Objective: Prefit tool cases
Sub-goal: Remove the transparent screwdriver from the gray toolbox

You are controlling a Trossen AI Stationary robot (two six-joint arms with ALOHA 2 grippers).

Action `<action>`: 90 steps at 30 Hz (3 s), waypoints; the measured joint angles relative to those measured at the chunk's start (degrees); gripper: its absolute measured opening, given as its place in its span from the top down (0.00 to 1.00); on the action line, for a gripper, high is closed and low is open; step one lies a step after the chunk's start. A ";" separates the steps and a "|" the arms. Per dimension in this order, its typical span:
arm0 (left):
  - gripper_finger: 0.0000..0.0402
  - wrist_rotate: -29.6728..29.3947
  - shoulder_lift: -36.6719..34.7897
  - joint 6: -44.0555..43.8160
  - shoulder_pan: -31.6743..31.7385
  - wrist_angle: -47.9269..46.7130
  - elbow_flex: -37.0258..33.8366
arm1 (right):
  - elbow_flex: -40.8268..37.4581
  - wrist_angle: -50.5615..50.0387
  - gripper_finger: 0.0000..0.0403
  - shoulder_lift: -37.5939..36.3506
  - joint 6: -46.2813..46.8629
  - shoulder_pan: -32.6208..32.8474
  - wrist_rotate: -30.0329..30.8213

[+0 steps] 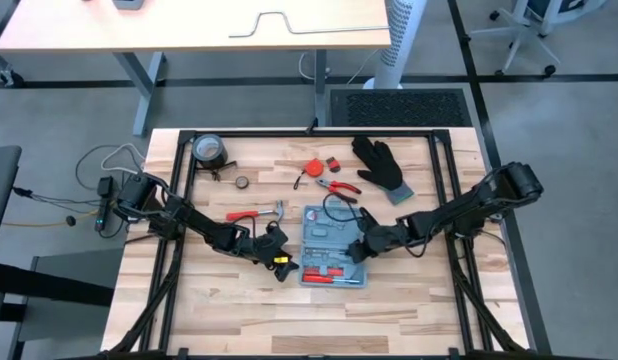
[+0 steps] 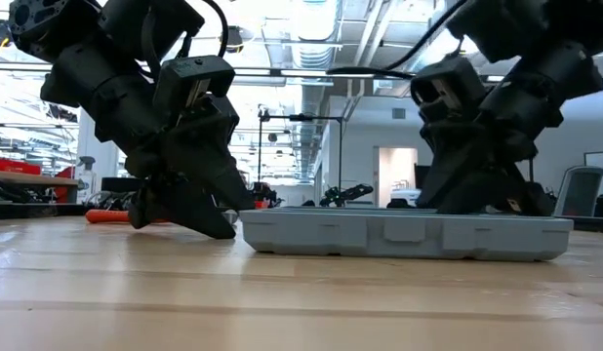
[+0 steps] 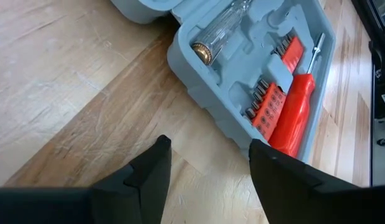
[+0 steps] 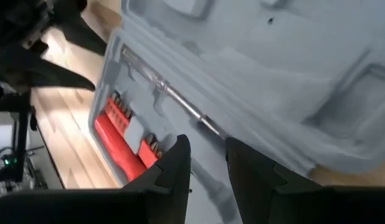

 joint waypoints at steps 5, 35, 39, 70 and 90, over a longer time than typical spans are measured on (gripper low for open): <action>0.49 -0.02 0.00 0.19 0.00 0.04 -0.02 | 2.77 -2.63 0.72 3.18 0.10 -0.35 -2.04; 0.49 -1.87 0.00 1.88 0.94 0.28 -0.02 | 4.23 -0.99 0.72 2.45 -2.65 -1.86 -4.66; 0.49 -1.95 0.00 1.88 0.94 0.26 -0.02 | 4.21 -7.16 0.72 0.47 -4.68 -1.86 -4.62; 0.49 -3.73 0.02 2.46 1.84 -0.13 0.02 | 4.36 24.37 0.72 15.55 -0.48 -2.69 -9.38; 0.66 -4.51 -4.94 24.48 0.92 -21.65 10.44 | 4.19 30.30 0.72 15.18 -4.85 -2.36 -8.13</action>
